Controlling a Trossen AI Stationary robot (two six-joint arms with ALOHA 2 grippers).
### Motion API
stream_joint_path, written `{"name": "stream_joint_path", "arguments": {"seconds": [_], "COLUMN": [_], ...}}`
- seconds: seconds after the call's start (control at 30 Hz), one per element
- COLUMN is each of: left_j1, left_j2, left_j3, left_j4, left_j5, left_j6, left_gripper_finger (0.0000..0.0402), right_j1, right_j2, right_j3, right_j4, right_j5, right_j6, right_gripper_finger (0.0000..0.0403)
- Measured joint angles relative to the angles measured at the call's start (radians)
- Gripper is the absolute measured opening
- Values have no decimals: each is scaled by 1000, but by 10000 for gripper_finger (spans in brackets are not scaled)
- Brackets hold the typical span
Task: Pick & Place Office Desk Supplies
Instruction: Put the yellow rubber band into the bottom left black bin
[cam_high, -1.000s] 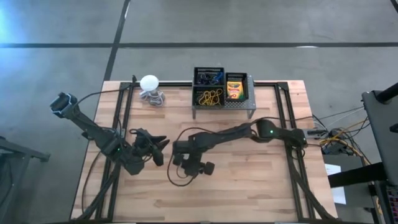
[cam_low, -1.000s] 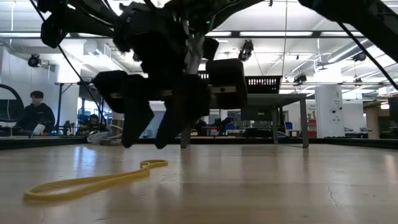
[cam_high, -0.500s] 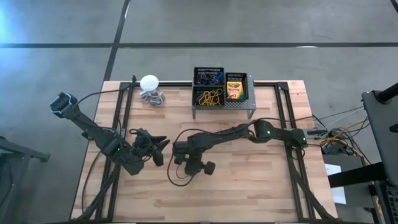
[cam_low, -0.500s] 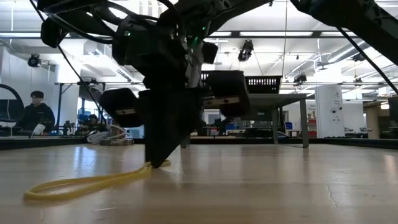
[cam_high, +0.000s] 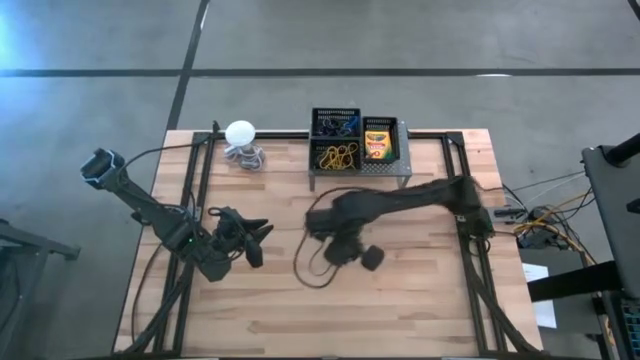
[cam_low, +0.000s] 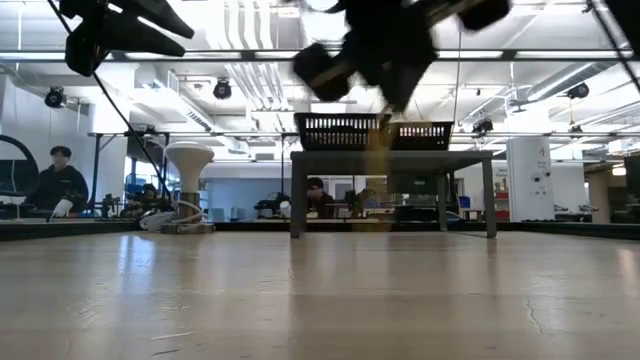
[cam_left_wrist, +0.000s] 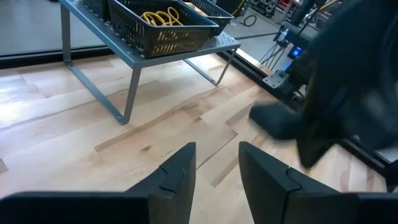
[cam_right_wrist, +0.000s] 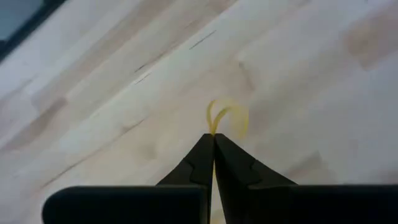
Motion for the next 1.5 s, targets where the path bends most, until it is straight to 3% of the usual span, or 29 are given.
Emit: {"name": "stream_joint_path", "arguments": {"seconds": [0.17,0.37,0.5,0.73,0.97,1.13,1.3,1.5], "left_j1": [0,3,9,17,29,29,29,30], "left_j2": [9,37,47,47,47,47,47,47], "left_j3": [-4,-6,-6,-6,-5,-5,-5,-4], "left_j4": [33,73,114,148,154,156,159,174], "left_j5": [-18,-38,-40,-46,-46,-46,-33,-30], "left_j6": [0,37,91,170,190,190,186,185], "left_gripper_finger": [126,126,126,126,126,126,126,126], "right_j1": [-21,-58,-156,-364,-468,-496,-527,-512], "right_j2": [-305,-622,-750,-768,-678,-628,-629,-741], "right_j3": [-182,-360,-456,-603,-676,-675,-655,-612], "right_j4": [73,391,637,893,980,970,960,731], "right_j5": [24,411,450,396,388,387,390,416], "right_j6": [129,366,391,330,341,368,472,626], "right_gripper_finger": [8,8,8,8,8,22,80,131]}}
